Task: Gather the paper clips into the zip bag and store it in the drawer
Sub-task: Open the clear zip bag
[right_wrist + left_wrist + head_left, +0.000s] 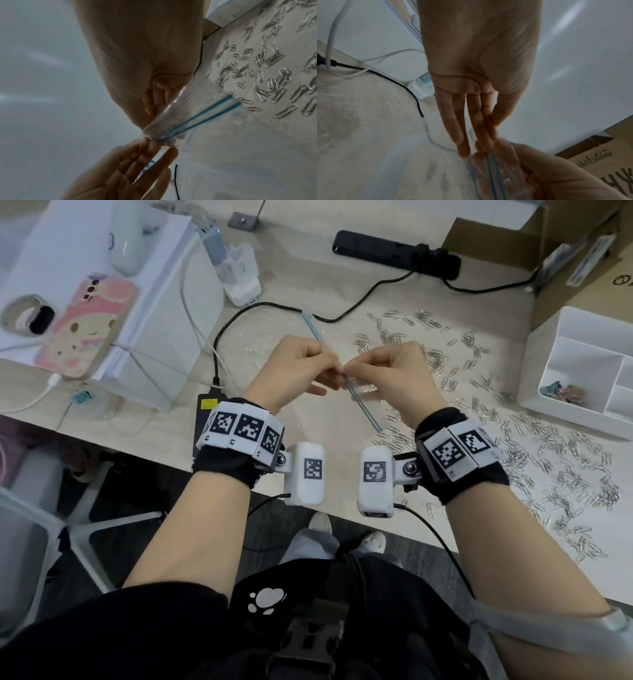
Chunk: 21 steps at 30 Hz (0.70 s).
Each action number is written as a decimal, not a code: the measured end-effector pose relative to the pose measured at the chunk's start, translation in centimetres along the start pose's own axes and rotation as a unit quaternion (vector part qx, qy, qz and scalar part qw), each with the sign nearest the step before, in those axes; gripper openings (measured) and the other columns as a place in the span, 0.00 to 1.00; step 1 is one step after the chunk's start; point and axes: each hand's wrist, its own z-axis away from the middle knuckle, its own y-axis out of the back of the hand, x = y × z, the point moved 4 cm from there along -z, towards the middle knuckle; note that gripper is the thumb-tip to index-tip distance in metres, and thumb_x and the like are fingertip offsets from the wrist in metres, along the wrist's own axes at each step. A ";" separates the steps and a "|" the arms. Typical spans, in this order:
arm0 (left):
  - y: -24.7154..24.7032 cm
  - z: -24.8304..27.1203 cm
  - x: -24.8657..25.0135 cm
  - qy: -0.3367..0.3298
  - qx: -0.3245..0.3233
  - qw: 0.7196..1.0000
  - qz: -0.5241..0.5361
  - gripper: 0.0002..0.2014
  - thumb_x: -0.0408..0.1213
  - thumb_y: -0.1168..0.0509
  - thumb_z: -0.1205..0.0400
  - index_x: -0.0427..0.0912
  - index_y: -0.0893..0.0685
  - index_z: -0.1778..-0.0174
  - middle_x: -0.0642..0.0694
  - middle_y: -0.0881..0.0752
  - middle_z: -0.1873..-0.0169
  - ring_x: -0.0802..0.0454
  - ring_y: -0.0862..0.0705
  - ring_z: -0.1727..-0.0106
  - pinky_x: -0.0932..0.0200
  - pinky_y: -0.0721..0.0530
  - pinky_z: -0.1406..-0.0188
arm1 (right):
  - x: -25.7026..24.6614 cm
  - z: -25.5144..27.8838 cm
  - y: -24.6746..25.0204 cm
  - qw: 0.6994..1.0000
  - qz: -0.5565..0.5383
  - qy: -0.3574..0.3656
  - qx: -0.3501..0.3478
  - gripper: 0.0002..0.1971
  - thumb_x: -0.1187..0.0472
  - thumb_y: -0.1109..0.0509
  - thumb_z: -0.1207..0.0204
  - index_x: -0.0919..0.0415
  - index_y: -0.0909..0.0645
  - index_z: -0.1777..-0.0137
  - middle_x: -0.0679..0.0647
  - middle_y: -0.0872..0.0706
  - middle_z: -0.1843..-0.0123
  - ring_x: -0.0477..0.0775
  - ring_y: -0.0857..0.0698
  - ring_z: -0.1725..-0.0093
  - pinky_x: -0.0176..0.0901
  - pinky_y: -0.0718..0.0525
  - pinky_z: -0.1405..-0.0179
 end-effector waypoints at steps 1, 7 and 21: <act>0.1 0.1 0.0 -0.002 0.006 1.000 -0.002 0.07 0.30 0.37 0.22 0.38 0.16 0.65 0.42 0.12 0.66 0.53 0.12 0.62 0.62 0.14 0.62 | 0.0 0.0 0.0 1.000 0.009 0.002 0.009 0.03 0.70 0.28 0.28 0.68 0.14 0.62 0.66 0.12 0.62 0.56 0.11 0.63 0.60 0.10 0.57; 0.7 0.1 -0.2 -0.003 0.045 0.997 -0.060 0.11 0.27 0.39 0.26 0.36 0.18 0.74 0.42 0.15 0.73 0.53 0.11 0.68 0.63 0.16 0.67 | 0.4 -0.2 -0.5 0.997 0.053 0.021 0.049 0.07 0.70 0.28 0.29 0.61 0.16 0.68 0.68 0.11 0.64 0.68 0.11 0.62 0.65 0.11 0.61; 0.4 0.4 0.3 -0.001 0.024 0.993 -0.115 0.13 0.28 0.40 0.27 0.35 0.23 0.80 0.38 0.20 0.79 0.45 0.10 0.67 0.57 0.13 0.65 | 0.7 -0.4 -1.3 0.984 0.113 0.056 0.123 0.08 0.71 0.33 0.30 0.70 0.15 0.69 0.65 0.12 0.71 0.59 0.11 0.71 0.59 0.11 0.66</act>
